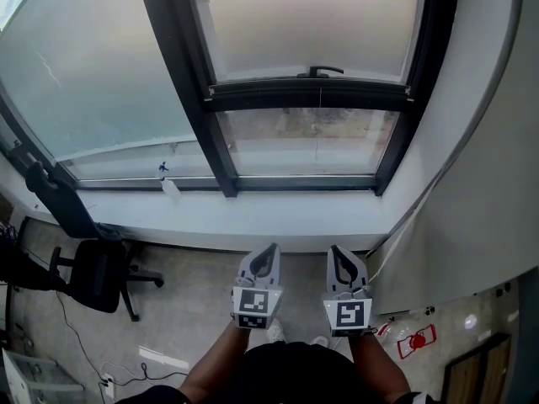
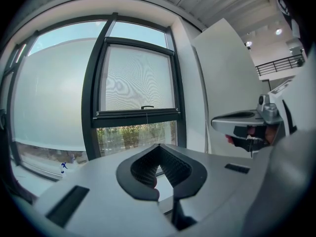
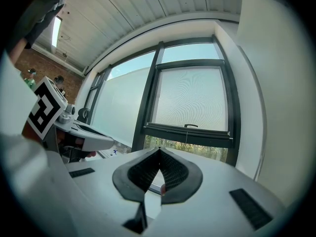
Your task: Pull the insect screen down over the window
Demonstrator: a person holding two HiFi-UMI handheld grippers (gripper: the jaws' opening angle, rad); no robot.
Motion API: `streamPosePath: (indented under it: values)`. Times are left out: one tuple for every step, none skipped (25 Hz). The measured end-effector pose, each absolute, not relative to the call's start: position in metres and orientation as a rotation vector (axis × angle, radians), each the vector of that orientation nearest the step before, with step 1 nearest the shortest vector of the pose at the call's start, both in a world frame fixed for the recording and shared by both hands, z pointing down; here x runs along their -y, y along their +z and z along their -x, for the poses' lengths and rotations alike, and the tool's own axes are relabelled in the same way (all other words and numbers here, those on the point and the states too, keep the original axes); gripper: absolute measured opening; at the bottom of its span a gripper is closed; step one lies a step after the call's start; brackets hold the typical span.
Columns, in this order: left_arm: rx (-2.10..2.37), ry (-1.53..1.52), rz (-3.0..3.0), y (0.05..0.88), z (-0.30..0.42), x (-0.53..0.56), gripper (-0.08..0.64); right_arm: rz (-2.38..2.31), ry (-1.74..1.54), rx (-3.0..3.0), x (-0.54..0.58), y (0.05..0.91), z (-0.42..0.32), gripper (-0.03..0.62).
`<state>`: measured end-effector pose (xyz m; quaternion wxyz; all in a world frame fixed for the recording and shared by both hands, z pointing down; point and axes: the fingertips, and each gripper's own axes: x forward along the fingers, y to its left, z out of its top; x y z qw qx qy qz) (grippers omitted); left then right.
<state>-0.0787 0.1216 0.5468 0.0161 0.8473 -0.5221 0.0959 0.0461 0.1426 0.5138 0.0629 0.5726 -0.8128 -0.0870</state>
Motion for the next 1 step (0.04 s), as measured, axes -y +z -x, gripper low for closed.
streamPosePath:
  values:
    - [1.624, 0.301, -2.632, 0.5474, 0.0785, -0.1217, 0.003, -1.728, -0.265, 2.455, -0.1426, 0.5144, -0.0464, 0.003]
